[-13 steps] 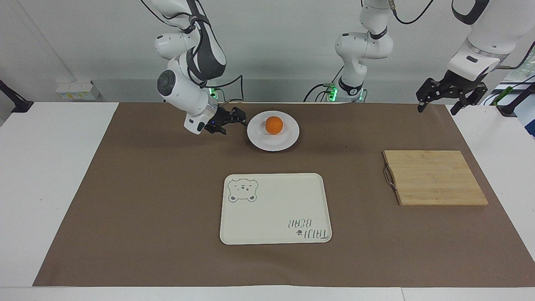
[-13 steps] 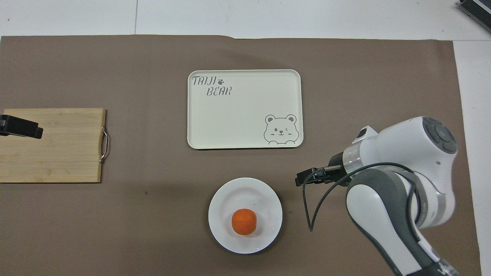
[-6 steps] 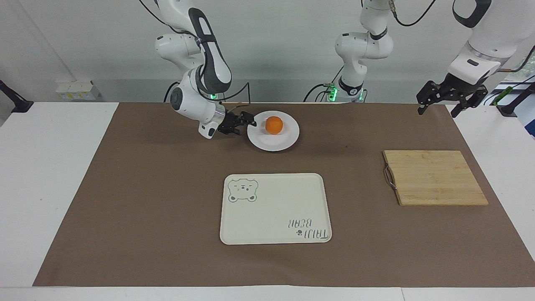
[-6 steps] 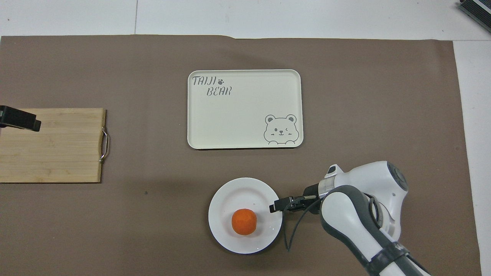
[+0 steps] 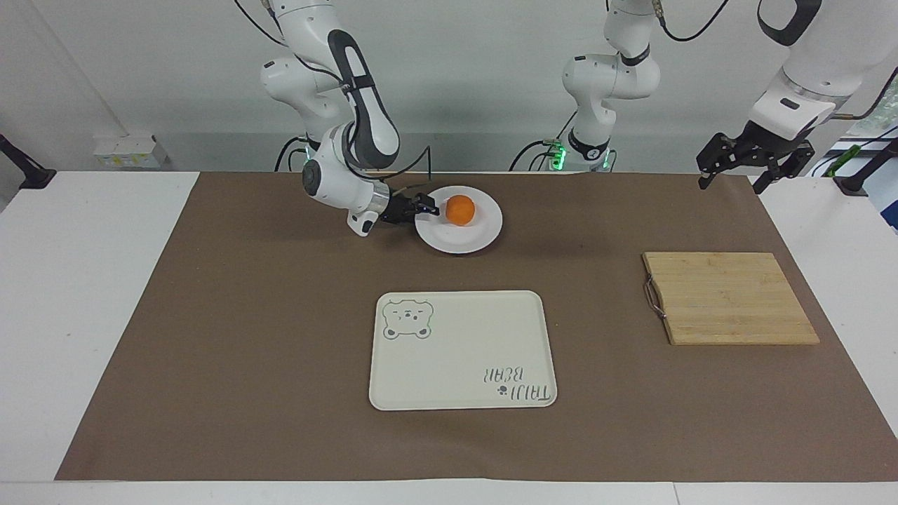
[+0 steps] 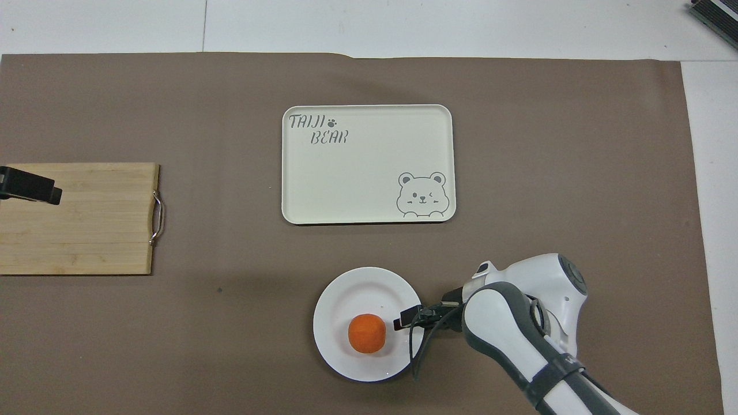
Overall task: Place orange and plate with both arms
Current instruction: 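Reach the right gripper to the plate rim nearest it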
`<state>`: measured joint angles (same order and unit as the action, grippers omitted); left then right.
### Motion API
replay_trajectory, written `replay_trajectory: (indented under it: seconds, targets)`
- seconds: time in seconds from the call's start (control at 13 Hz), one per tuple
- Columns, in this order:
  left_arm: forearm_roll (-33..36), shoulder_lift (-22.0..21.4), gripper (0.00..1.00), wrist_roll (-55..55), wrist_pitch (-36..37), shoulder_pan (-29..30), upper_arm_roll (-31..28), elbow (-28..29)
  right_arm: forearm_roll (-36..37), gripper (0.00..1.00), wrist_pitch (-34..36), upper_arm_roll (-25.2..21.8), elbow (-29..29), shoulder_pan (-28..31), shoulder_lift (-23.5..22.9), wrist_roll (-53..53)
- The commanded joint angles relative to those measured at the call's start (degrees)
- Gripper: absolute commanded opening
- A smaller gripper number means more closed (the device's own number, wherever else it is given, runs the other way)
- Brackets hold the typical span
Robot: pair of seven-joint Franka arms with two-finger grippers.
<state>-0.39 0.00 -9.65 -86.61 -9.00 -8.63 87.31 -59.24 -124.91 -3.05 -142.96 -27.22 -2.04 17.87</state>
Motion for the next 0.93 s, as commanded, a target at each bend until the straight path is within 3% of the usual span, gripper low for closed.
replay_trajectory:
  seconds: [0.0, 0.15, 0.39, 0.62, 0.85]
  targets:
    - [-0.4, -1.5, 1.00, -0.1, 0.1, 0.1, -0.1, 1.6, -2.1, 0.41, -2.7, -0.1, -1.2, -1.4, -0.3, 1.2]
    - [-0.4, -1.5, 1.00, -0.1, 0.3, -0.1, 0.0, 1.6, -2.5, 0.20, -3.0, -0.1, -1.3, -2.4, -0.2, -0.9]
    - [-0.4, -1.5, 1.00, -0.1, 0.3, 0.0, 0.0, 1.6, -2.5, 0.00, -3.0, 0.0, -1.3, -3.1, -0.8, -1.4]
    - [-0.4, -1.5, 1.00, -0.1, 0.3, -0.1, 0.0, 1.6, -2.8, 0.00, -1.5, 0.0, -0.8, -2.3, -1.0, -0.4]
    - [-0.4, -1.5, 1.00, -0.1, 0.3, 0.0, 0.0, 1.5, -10.5, 0.00, 1.8, -0.1, -0.4, -0.7, -1.0, 7.3]
